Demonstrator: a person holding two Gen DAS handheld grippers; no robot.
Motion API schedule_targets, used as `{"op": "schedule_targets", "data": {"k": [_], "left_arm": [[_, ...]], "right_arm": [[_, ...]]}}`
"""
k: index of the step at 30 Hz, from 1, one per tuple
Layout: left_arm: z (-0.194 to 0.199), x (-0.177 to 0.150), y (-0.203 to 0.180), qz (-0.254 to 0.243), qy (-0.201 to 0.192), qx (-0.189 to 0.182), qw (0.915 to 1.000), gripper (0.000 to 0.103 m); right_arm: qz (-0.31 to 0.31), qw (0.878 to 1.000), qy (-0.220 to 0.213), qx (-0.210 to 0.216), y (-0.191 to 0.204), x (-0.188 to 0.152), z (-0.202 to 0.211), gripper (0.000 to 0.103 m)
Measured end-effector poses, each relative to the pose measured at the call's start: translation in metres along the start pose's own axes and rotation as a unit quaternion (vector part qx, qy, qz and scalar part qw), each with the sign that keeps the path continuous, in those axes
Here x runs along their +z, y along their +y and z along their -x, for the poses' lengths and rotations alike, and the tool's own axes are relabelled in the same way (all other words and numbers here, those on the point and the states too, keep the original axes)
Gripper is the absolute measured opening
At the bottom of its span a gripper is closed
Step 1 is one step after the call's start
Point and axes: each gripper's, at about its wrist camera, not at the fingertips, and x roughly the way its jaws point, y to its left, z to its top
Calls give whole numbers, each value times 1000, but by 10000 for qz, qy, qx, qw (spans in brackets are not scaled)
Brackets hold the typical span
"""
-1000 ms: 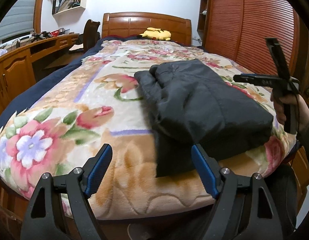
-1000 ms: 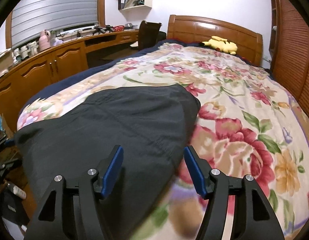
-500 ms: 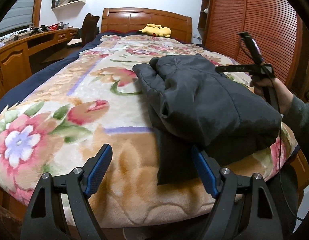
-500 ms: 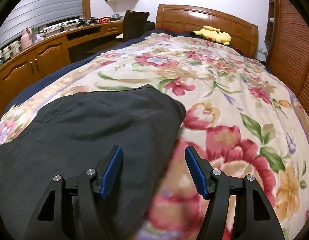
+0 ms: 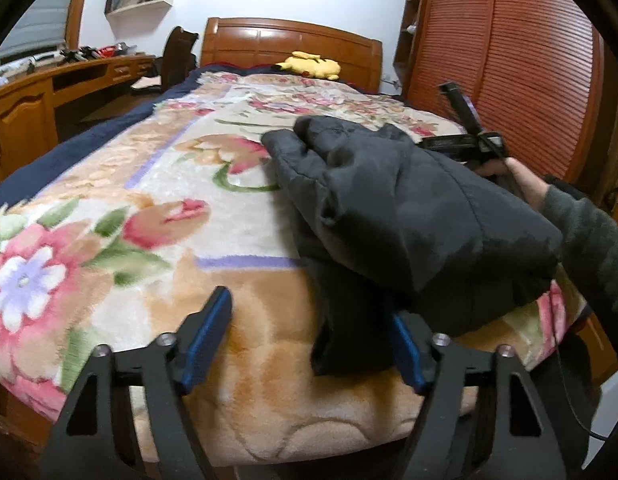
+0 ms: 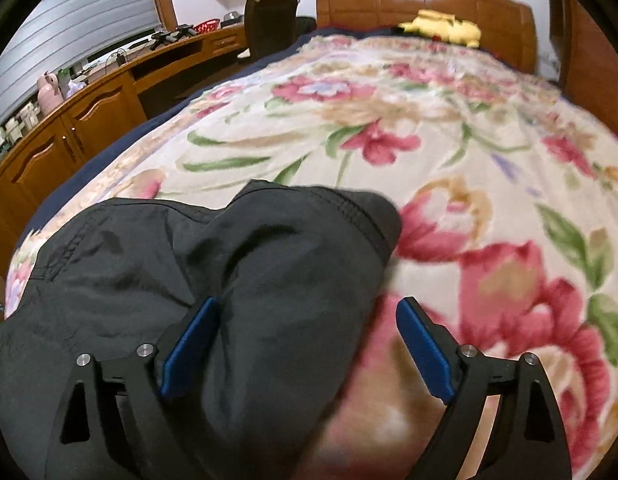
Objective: Fold large clothes
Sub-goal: 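Grasp the jacket bundle with the right tool while the left tool holds it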
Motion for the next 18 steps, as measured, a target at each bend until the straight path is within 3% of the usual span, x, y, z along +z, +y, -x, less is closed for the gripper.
{"op": "schedule_targets", "data": {"k": [6,14,18], "left_arm": [[1,-2,-5,-38,55,-198,9998,49],[1,-2,-5,1,54,-179,9998,49],[1,-3,-5,-6,53,-165,9998,49]], "right_arm": [[-168,9994,202,207,0,0,-12,90],[-337,9983,259,406,-8,0,-13,87],[-320,9991,148,256,-4,-1,-9,89]]}}
